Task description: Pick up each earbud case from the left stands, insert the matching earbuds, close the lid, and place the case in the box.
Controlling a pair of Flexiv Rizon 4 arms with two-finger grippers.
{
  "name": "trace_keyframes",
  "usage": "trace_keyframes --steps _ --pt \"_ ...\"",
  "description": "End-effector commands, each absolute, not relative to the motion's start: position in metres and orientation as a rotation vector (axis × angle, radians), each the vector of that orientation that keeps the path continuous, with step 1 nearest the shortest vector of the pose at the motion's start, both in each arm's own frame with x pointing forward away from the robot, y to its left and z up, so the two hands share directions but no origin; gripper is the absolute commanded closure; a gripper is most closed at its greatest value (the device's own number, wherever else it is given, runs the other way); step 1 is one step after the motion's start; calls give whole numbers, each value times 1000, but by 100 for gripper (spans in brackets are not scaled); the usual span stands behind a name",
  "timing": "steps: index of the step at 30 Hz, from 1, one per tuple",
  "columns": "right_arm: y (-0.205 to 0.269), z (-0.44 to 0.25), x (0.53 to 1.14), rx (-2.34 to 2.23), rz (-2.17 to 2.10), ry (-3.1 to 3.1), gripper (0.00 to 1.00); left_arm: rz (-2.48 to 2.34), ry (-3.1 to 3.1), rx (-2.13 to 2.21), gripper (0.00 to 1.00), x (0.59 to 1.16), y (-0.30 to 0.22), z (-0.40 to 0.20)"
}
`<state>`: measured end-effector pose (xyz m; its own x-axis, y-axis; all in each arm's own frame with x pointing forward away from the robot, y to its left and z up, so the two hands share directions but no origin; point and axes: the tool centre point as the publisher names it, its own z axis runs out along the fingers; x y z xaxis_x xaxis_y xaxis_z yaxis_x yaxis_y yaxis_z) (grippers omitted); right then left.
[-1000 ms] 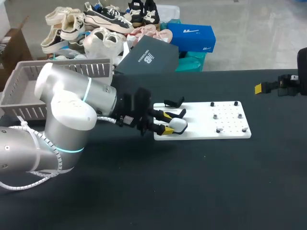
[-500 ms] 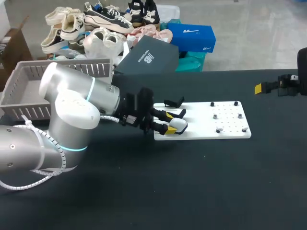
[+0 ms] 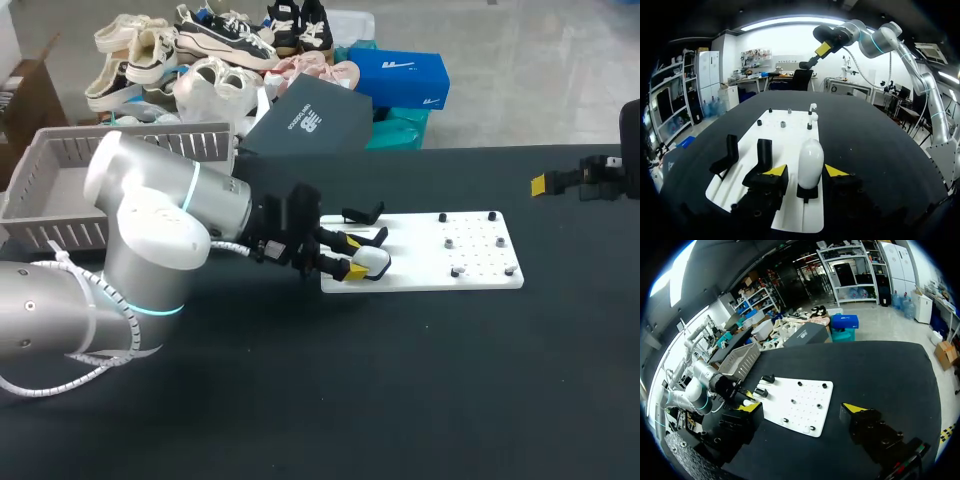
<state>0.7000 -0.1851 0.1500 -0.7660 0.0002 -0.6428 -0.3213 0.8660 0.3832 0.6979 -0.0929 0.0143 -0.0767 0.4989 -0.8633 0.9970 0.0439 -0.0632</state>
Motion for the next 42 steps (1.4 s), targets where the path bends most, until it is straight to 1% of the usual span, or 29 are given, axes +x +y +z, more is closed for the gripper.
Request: trace_keyframes --steps 1,6,10,13,15,24,29,36,42 --pt "-185 150 700 -231 636 2374 0 -954 1651 1528 51 699 -94 15" --pt "-185 150 700 -231 636 2374 0 -959 1646 1531 51 698 -96 15" --pt "-185 150 700 -231 636 2374 0 -960 1644 1538 55 698 -97 14" --pt "-185 150 700 -231 636 2374 0 -962 1642 1542 67 698 -98 14" --pt "-185 150 700 -231 636 2374 0 -965 1640 1545 100 697 -98 14" --pt "-185 150 700 -231 636 2374 0 -962 1622 1537 100 696 -93 20" --pt "-185 150 700 -231 636 2374 0 -975 1581 1513 100 694 -88 36" --pt "-185 150 700 -231 636 2374 0 -960 1435 1464 100 679 -83 79" --pt "-185 150 700 -231 636 2374 0 -994 1375 1431 100 669 -90 105"
